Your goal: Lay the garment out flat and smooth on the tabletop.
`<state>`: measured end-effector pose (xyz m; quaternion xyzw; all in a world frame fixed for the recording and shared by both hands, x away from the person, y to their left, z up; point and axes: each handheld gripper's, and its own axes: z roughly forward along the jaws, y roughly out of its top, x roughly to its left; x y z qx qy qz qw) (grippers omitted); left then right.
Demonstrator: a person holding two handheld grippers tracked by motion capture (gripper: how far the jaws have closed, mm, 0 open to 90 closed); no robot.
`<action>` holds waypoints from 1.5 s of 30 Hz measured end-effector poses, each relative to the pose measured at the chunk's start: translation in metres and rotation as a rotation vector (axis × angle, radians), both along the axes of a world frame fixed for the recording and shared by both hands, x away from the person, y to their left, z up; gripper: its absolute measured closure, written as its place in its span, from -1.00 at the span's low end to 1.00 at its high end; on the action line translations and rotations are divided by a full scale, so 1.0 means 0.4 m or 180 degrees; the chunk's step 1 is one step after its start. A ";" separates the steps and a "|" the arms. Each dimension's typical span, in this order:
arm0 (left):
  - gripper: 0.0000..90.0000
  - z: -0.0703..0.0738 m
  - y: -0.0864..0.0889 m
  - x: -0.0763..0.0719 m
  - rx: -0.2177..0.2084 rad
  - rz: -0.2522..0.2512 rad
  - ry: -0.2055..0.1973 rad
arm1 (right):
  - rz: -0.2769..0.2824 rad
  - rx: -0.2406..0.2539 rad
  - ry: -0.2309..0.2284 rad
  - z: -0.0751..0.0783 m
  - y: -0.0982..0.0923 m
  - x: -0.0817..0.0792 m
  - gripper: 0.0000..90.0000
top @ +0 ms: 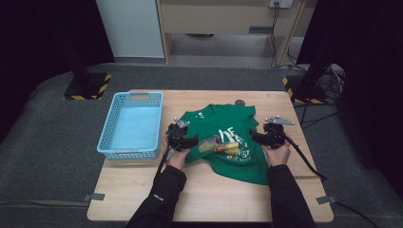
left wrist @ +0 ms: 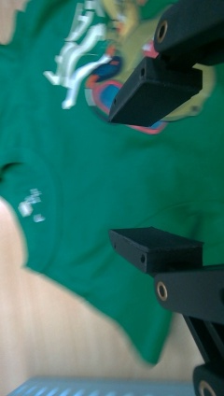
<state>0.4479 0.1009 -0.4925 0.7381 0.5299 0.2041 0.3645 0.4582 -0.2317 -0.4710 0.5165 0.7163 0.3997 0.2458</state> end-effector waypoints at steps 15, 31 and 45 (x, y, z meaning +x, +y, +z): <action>-0.20 -0.085 0.006 0.032 0.0247 0.0043 0.0181 | 0.0346 -0.0363 0.0534 -0.136 0.033 -0.023 -0.35; -0.23 -0.044 0.026 0.046 0.0127 0.0069 -0.0039 | 0.0197 -0.0333 0.0362 -0.155 0.019 -0.076 -0.41; -0.27 -0.039 0.054 -0.130 0.0209 -0.0302 -0.0194 | 0.0301 -0.0230 0.0246 -0.122 0.002 -0.162 -0.51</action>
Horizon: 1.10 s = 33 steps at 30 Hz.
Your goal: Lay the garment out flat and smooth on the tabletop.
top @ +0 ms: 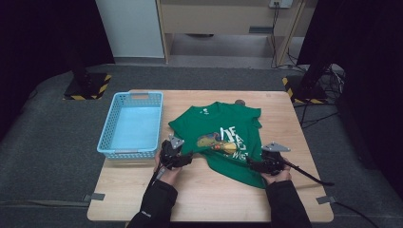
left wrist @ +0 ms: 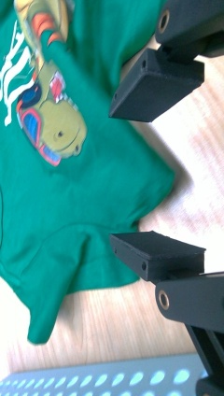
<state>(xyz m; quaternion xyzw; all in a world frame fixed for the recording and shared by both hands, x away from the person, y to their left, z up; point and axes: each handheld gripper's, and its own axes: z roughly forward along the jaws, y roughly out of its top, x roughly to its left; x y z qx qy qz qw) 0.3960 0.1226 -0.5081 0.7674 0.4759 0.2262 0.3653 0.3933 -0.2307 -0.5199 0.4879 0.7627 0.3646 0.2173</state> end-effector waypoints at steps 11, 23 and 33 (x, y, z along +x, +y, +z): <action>-0.21 -0.036 -0.037 -0.005 0.0306 -0.0206 -0.0160 | 0.0142 -0.0072 0.0134 -0.019 0.021 -0.052 -0.66; 0.51 -0.044 -0.026 0.034 0.0320 -0.0101 -0.0063 | 0.0290 -0.0360 0.0143 -0.029 0.042 -0.064 -0.73; 0.77 0.010 0.001 0.037 0.0222 -0.0189 -0.0086 | 0.0429 -0.0273 0.0298 -0.029 0.001 -0.072 -0.79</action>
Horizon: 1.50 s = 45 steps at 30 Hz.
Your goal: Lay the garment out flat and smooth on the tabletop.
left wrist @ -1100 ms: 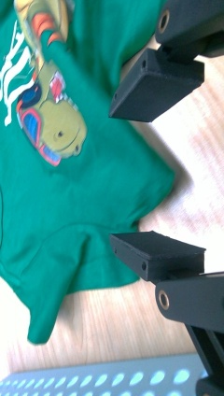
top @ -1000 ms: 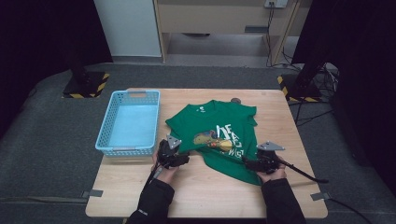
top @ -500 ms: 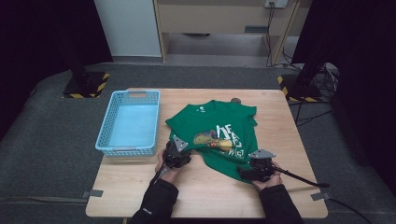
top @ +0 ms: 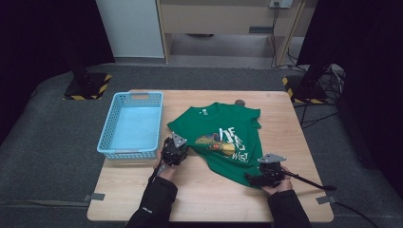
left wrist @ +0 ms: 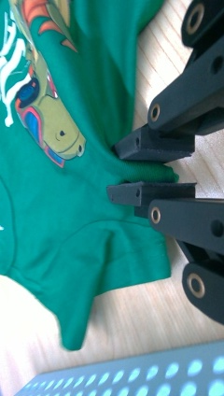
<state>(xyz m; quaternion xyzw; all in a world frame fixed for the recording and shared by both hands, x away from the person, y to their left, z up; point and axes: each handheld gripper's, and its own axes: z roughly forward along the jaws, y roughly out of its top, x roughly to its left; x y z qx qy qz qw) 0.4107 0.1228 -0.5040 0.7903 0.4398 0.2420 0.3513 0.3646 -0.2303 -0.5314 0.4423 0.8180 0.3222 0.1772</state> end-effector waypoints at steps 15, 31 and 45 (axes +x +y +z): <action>0.72 0.069 -0.002 0.032 0.0003 -0.0057 -0.0046 | 0.0130 -0.0068 0.0000 0.004 -0.061 -0.015 -0.80; -0.09 0.029 -0.009 0.060 0.0097 0.0172 -0.0132 | -0.0087 0.0062 -0.0241 0.017 -0.073 -0.019 -0.82; 0.04 -0.022 0.036 -0.043 -0.0311 0.0337 0.0346 | -0.0237 0.0233 -0.0408 0.022 -0.061 -0.022 -0.81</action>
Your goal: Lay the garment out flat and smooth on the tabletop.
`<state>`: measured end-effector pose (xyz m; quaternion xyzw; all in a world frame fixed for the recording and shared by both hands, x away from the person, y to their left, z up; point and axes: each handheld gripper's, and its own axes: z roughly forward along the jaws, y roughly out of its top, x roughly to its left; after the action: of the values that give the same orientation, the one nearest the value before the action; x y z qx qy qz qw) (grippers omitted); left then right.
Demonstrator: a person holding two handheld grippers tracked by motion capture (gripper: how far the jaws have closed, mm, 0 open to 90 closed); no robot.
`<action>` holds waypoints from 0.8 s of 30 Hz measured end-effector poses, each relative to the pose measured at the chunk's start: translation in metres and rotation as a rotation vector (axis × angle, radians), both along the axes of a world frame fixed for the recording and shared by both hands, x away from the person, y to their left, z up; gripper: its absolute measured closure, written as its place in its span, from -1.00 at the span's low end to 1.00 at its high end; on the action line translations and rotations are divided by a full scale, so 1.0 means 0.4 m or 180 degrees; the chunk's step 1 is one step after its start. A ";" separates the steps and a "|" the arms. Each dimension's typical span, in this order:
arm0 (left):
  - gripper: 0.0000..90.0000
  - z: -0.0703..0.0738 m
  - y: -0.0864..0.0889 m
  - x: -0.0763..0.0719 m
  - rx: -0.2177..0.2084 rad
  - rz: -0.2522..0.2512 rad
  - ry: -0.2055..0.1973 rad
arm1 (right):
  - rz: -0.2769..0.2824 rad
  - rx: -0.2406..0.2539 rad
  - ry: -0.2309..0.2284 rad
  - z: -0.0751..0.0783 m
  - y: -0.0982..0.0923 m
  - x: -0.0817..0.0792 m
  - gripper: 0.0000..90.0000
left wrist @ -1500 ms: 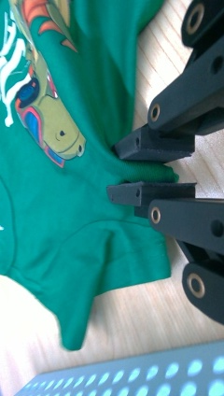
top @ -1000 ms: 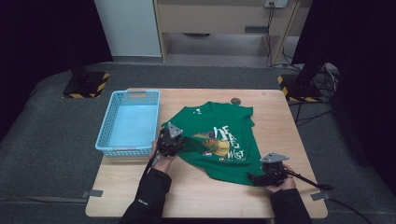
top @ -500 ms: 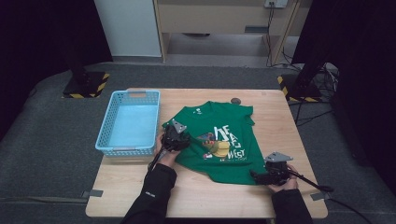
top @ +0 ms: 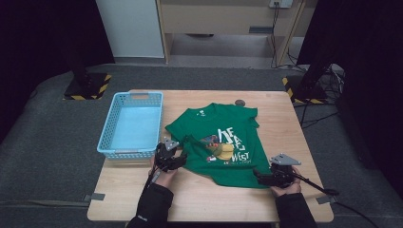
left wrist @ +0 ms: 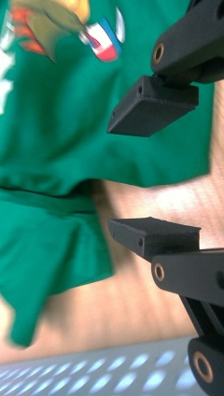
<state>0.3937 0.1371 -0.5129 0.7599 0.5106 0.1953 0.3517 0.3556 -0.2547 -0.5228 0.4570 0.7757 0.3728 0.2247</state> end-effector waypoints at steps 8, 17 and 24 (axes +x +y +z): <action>0.21 -0.031 -0.017 -0.002 0.0028 0.0023 0.0159 | 0.0059 -0.0018 0.0042 -0.012 0.023 0.003 -0.80; 0.80 -0.033 -0.013 -0.044 0.0098 0.0001 0.0088 | 0.0083 -0.0096 0.0129 -0.027 0.038 0.008 -0.79; 0.86 -0.027 -0.005 -0.087 0.0160 -0.0072 0.0142 | 0.0148 -0.0153 0.0225 -0.033 0.042 0.000 -0.80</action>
<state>0.3590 0.1353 -0.5236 0.7784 0.5046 0.1870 0.3233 0.3555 -0.2380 -0.5360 0.4462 0.8023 0.3427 0.1993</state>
